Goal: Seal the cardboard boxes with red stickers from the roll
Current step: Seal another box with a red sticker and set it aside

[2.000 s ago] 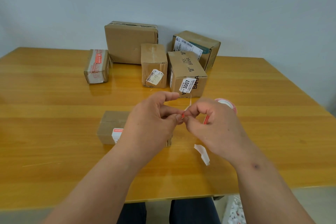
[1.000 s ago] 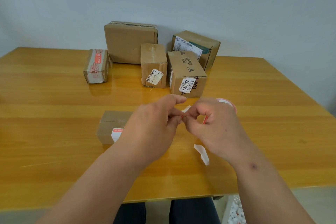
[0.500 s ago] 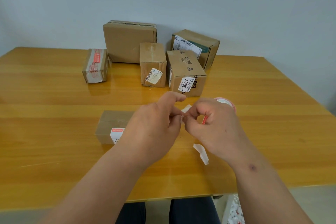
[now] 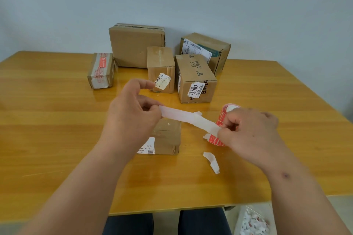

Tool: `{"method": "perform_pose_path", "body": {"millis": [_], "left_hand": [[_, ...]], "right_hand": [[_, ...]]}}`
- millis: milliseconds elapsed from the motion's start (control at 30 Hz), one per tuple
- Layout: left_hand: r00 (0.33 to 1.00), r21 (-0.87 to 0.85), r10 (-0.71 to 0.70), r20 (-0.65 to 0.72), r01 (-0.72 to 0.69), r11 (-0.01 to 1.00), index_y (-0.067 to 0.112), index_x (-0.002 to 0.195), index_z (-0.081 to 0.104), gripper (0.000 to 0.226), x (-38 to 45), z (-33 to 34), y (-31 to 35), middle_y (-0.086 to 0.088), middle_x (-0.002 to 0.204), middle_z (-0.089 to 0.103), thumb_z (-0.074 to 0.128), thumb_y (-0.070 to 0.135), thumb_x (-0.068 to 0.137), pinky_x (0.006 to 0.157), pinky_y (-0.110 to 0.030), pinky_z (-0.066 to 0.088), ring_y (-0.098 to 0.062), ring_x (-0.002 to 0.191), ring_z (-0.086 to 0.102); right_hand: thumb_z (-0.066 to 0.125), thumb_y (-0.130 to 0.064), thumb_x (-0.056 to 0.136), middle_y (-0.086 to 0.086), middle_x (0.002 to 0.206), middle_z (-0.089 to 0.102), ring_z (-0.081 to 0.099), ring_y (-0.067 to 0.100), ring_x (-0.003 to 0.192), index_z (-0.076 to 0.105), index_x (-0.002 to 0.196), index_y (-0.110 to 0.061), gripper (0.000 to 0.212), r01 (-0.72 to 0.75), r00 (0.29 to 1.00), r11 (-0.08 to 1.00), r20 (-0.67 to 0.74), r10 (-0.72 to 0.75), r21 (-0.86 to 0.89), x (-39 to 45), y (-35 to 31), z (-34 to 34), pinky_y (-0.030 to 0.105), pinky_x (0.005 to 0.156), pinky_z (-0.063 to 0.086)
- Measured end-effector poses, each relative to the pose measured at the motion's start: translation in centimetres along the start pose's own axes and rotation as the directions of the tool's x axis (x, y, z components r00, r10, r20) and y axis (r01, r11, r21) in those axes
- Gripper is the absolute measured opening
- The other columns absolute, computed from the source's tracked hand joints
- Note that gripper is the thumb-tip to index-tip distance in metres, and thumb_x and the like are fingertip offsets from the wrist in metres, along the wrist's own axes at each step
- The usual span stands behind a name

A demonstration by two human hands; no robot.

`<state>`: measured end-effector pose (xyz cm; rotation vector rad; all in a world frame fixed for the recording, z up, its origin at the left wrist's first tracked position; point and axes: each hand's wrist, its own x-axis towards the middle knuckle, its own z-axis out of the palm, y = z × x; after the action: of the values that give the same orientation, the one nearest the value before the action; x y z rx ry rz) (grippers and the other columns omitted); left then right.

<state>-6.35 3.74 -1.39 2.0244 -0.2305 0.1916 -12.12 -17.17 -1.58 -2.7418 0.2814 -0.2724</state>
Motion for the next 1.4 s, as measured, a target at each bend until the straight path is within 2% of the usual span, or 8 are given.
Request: {"method": "perform_pose_path", "body": {"millis": [100,267,500,700,800,1000,1167,1400], "left_hand": [[0.999,0.087,0.009,-0.053,-0.004,0.996,0.033,0.114,0.052,0.037,0.4,-0.6,-0.2,0.019,0.074,0.071,0.061,0.011,0.086,0.05,-0.01,0.038,0.001,0.065,0.061],[0.994,0.144,0.06,-0.087,-0.047,0.988,0.029,0.118,0.054,0.035,0.4,-1.1,-0.4,0.017,0.081,0.071,0.061,0.012,0.088,0.052,-0.004,0.04,0.007,0.071,0.059],[0.981,0.095,0.188,-0.053,-0.182,0.979,0.036,0.115,0.054,0.034,-0.5,-1.0,-0.4,0.022,0.085,0.071,0.061,0.013,0.091,0.052,-0.017,0.046,-0.008,0.064,0.061],[0.896,0.091,0.443,-0.035,-0.439,0.894,0.024,0.114,0.061,0.028,-1.0,-0.8,-1.1,0.018,0.093,0.071,0.061,0.007,0.092,0.058,-0.02,0.053,0.0,0.073,0.069],[0.837,0.097,0.547,-0.024,-0.542,0.834,0.02,0.112,0.065,0.027,-1.0,-0.7,-1.7,0.013,0.097,0.072,0.058,0.007,0.089,0.066,-0.026,0.058,0.003,0.087,0.069],[0.976,-0.239,0.192,-0.097,-0.211,0.948,0.034,0.115,0.062,0.027,-1.8,-1.1,-0.7,0.019,0.105,0.069,0.062,0.021,0.091,0.073,-0.025,0.058,-0.011,0.088,0.069],[0.971,-0.337,-0.112,0.209,0.179,0.924,0.025,0.104,0.069,0.024,-0.9,-1.3,0.1,0.005,0.088,0.074,0.07,0.034,0.082,0.069,-0.02,0.057,-0.007,0.079,0.069],[0.978,-0.164,-0.091,0.187,0.123,0.979,0.02,0.083,0.073,0.004,-0.5,-2.4,-0.3,0.002,0.072,0.074,0.072,0.017,0.085,0.062,-0.026,0.057,-0.006,0.064,0.069]], "right_hand": [[0.054,-0.036,0.075,-0.011,0.068,0.056,0.045,0.014,0.092,0.051,0.054,-0.025,0.024,-0.074,0.995,0.958,0.047,0.09,-0.278,-0.1,0.0,-0.7,0.04,0.093,0.02],[0.05,-0.042,0.082,-0.008,0.072,0.056,0.046,0.015,0.089,0.053,0.054,-0.021,0.035,-0.02,1.0,0.95,-0.015,0.016,-0.313,-0.3,-0.9,-0.4,0.039,0.092,0.021],[0.063,-0.026,0.089,-0.008,0.068,0.057,0.051,0.001,0.052,0.06,0.09,-0.032,0.007,-0.023,0.999,0.915,0.044,0.006,0.402,0.1,-3.1,0.8,0.018,0.052,0.039],[0.051,-0.045,0.094,0.012,0.065,0.064,0.053,0.019,0.049,0.063,0.101,-0.011,0.036,-0.377,0.926,0.314,0.352,0.136,0.871,1.1,-5.2,1.2,0.027,0.045,0.037],[0.06,-0.015,0.092,0.011,0.066,0.064,0.054,0.015,0.048,0.066,0.091,-0.005,0.011,-0.317,0.948,0.226,0.297,0.118,0.921,1.3,-5.3,1.4,0.026,0.047,0.041],[0.064,-0.003,0.088,0.007,0.077,0.071,0.069,0.017,0.068,0.056,0.122,-0.02,0.039,-0.11,0.994,0.358,0.092,0.067,0.927,0.5,-5.2,1.6,0.028,0.069,0.054],[0.065,-0.011,0.087,-0.003,0.077,0.074,0.071,0.01,0.074,0.061,0.115,-0.022,0.03,-0.007,0.999,0.502,0.026,-0.032,0.865,-0.3,-6.0,1.1,0.013,0.07,0.051],[0.067,-0.019,0.087,-0.002,0.075,0.075,0.072,0.01,0.074,0.067,0.092,-0.017,0.005,-0.068,0.989,0.645,0.135,-0.055,0.761,0.2,-6.5,1.5,0.042,0.086,0.054]]}}
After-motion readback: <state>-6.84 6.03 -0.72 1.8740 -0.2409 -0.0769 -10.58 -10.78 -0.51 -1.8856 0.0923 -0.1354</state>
